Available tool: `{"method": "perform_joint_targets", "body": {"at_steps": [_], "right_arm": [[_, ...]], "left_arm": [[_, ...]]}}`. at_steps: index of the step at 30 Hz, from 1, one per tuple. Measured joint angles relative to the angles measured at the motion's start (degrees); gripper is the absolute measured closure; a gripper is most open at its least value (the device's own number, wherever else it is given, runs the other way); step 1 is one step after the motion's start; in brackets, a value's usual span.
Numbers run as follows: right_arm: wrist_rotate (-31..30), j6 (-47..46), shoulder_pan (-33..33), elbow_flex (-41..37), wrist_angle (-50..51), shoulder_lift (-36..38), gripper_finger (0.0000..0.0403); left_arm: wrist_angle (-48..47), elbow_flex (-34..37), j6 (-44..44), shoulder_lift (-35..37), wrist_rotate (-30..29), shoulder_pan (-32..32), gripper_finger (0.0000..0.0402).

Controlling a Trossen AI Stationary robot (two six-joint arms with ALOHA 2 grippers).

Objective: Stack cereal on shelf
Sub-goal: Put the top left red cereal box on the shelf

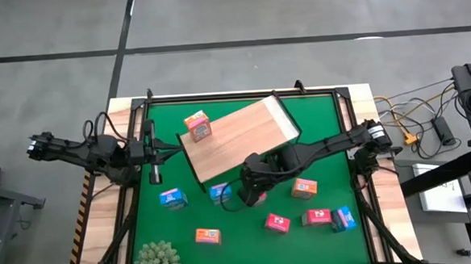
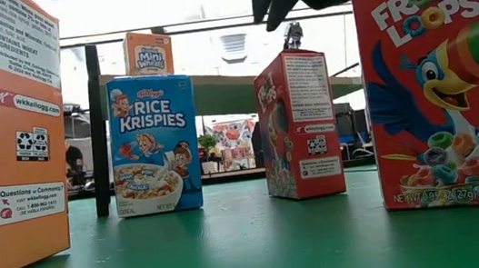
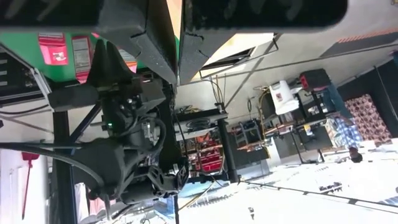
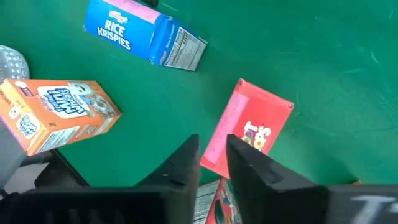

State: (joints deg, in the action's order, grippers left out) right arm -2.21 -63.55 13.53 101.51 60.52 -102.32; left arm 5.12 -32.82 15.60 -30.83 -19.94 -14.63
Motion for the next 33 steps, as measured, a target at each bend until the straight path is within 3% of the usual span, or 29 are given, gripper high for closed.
{"method": "perform_joint_targets", "body": {"at_steps": [8,13,33], "right_arm": [[-0.90,-4.57,0.47,0.11,1.11,0.00,0.0193],[-5.25,-6.61,0.80,0.02,1.11,-0.09,0.0139],[-7.01,-10.37,2.22,-0.28,4.11,-4.90,0.0142]], "left_arm": [[0.03,0.00,1.30,0.11,0.00,0.00,0.0402],[0.10,-0.23,1.30,0.11,-0.02,0.00,0.0402],[1.12,-0.26,3.23,0.15,0.00,0.00,0.0402]]}}
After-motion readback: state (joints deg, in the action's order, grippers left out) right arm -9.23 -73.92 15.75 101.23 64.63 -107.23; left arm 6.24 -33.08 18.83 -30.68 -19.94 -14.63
